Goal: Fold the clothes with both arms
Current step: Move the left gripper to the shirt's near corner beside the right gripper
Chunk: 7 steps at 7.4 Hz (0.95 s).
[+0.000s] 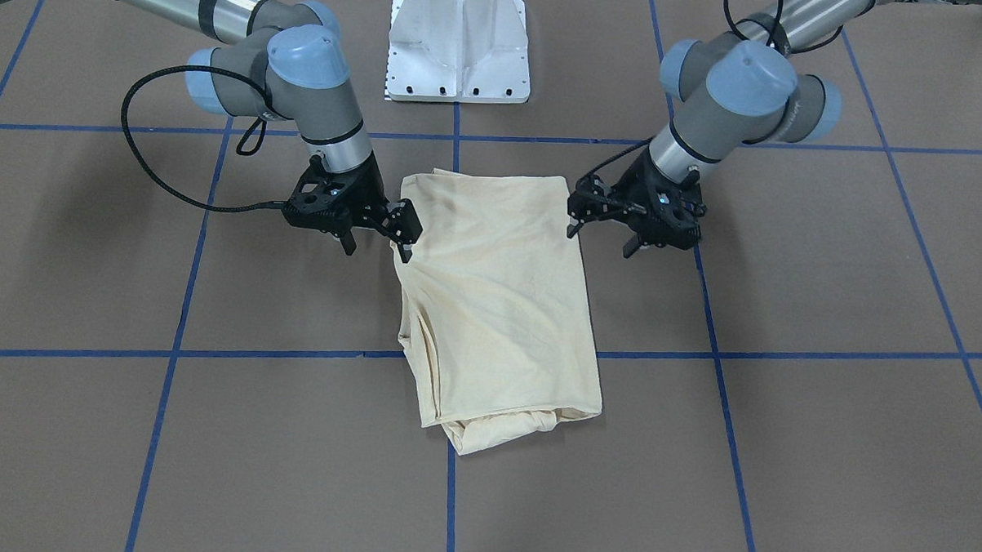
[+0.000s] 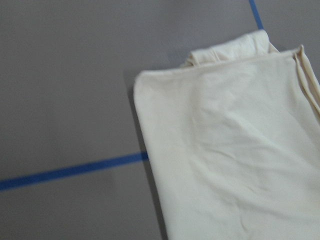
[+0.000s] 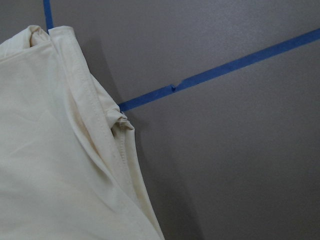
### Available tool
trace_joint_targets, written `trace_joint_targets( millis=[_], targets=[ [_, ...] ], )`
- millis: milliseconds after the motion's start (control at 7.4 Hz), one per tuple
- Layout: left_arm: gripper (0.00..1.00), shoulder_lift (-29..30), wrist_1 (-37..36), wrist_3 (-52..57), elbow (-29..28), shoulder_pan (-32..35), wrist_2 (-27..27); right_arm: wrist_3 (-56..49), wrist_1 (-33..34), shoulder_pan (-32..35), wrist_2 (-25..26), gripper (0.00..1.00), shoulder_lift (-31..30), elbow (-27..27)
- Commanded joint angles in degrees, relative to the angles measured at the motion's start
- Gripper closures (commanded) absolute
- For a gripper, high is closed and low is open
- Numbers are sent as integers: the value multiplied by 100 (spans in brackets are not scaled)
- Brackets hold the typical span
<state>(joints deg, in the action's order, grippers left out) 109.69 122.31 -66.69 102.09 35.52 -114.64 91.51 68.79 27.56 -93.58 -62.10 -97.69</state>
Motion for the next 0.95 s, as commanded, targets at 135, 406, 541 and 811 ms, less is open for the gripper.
trace_joint_targets(
  millis=[135,406,541,811],
  targets=[
    [1,-246,-14,-1221,320,-1176,862,77,-24,-66,16,0,-189,-189],
    [56,-281,-32,-1574,294,-1266,917,86,-24,-75,16,0,-180,-189],
    [59,-403,-32,-1575,294,-1310,917,86,-24,-84,16,0,-180,-180],
    [57,-413,-40,-1584,250,-1328,908,86,-15,-93,16,0,-180,-180]
  ],
)
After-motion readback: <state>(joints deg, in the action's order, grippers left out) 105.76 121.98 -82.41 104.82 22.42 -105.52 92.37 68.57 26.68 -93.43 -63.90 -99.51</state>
